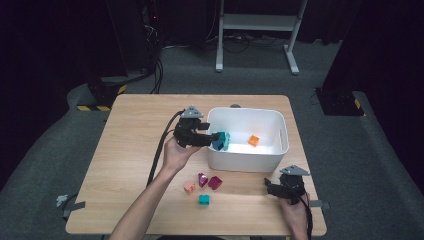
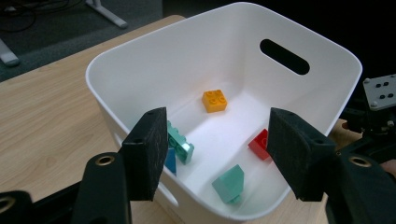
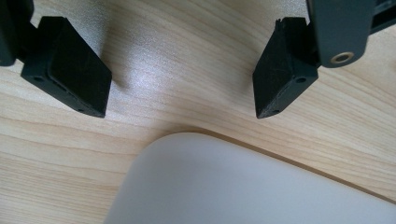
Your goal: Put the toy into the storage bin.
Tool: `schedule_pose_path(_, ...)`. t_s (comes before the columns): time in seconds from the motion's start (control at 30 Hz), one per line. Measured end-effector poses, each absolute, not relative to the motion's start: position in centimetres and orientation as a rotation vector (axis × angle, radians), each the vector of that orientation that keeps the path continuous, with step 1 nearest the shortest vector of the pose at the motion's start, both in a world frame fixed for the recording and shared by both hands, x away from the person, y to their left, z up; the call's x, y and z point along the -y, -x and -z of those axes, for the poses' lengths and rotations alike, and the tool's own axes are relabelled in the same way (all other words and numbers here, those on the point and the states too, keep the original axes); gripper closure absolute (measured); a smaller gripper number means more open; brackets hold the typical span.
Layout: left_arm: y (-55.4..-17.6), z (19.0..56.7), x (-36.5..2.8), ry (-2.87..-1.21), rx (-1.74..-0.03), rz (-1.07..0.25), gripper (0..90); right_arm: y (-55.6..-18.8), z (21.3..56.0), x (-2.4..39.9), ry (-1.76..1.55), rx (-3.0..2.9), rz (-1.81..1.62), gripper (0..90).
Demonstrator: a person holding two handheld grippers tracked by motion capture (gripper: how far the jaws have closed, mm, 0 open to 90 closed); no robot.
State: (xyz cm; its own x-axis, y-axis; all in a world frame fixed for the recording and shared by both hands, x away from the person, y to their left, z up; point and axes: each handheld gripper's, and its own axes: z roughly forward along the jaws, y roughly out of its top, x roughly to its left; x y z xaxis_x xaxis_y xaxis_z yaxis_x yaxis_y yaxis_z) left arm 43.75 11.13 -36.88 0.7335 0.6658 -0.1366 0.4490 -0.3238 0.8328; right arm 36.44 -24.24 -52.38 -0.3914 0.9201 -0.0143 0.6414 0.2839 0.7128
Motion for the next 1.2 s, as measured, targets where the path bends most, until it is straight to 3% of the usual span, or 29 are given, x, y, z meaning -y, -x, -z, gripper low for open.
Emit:
schedule_pose_path(0.83,-37.0,40.8,-17.2,-1.947,-0.974,-0.395,34.6,-36.4,52.4,24.2,-1.402,-2.133,-0.882,19.3)
schedule_pose_path(1.2,-34.6,44.4,-18.5,-1.939,-1.029,-0.341,34.7,-36.4,52.4,24.2,-1.402,-2.133,-0.882,19.3)
